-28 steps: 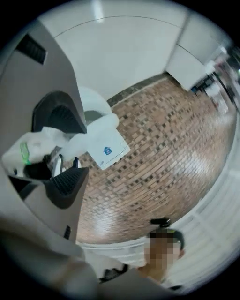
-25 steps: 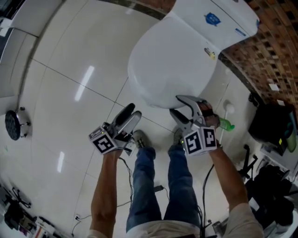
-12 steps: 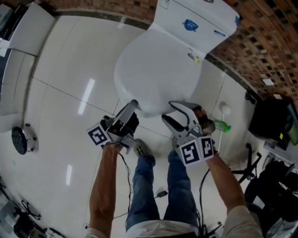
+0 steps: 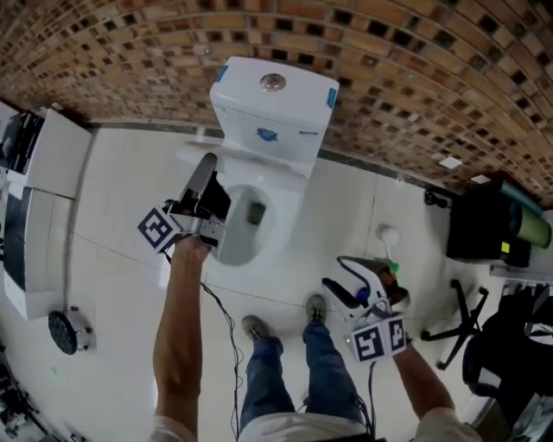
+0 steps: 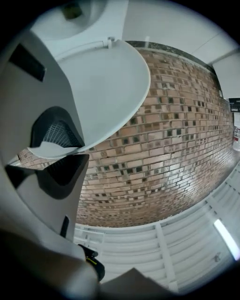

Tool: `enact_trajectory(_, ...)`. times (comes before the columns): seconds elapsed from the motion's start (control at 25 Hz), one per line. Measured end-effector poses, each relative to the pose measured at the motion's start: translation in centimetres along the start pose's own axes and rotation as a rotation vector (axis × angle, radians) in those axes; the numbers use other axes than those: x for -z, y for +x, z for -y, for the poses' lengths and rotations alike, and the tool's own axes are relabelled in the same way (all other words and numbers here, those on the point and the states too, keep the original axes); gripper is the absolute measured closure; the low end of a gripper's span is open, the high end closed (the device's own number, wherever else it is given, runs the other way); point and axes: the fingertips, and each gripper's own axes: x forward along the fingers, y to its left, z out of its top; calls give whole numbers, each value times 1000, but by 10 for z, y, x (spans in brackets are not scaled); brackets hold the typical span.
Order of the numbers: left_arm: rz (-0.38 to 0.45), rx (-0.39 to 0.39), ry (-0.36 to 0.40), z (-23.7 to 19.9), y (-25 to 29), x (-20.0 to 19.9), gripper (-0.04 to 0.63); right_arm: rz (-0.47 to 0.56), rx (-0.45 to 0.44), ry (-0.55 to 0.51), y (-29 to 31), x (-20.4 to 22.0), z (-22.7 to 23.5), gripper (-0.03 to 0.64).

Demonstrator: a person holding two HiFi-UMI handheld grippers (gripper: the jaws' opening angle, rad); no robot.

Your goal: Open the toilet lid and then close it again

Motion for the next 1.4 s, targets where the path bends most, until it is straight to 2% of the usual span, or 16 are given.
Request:
enact_trajectory(0.28, 14, -93, 11, -16, 123, -20, 535, -85, 11, 102, -72, 55, 34, 379)
enact_trajectory(0.4, 19, -142, 4, -27, 158, -24, 531, -95, 37, 136, -86, 68, 53, 379)
enact_trajectory(0.56, 12, -248, 43, -40, 189, -28, 531, -95, 73, 162, -93, 76, 78, 379)
enact_trajectory(0.76, 3, -235, 19, -43, 194, -27, 514, -79, 97, 175, -92, 74, 94, 379)
enact_trajectory(0.84, -18, -225, 35, -42, 194, -25, 508, -73, 102, 178, -91, 69, 97, 379)
enact_trajectory(0.96, -51, -224, 149, -32, 188, -24, 494, -44, 103, 210, -87, 55, 98, 379)
enact_trajectory(1.12, -17, -199, 284, -8, 158, -30, 492, 25, 102, 294, -83, 32, 101, 379)
enact_trajectory(1.16, -18, -191, 345, 5, 146, -31, 492, 43, 101, 318, -82, 24, 103, 379)
enact_trajectory(1.28, -67, -237, 632, 49, 90, -23, 492, 114, 92, 406, -83, -6, 106, 379)
enact_trajectory(1.4, -142, -144, 856, 114, 39, 6, 492, 180, 63, 472, -82, -42, 107, 379)
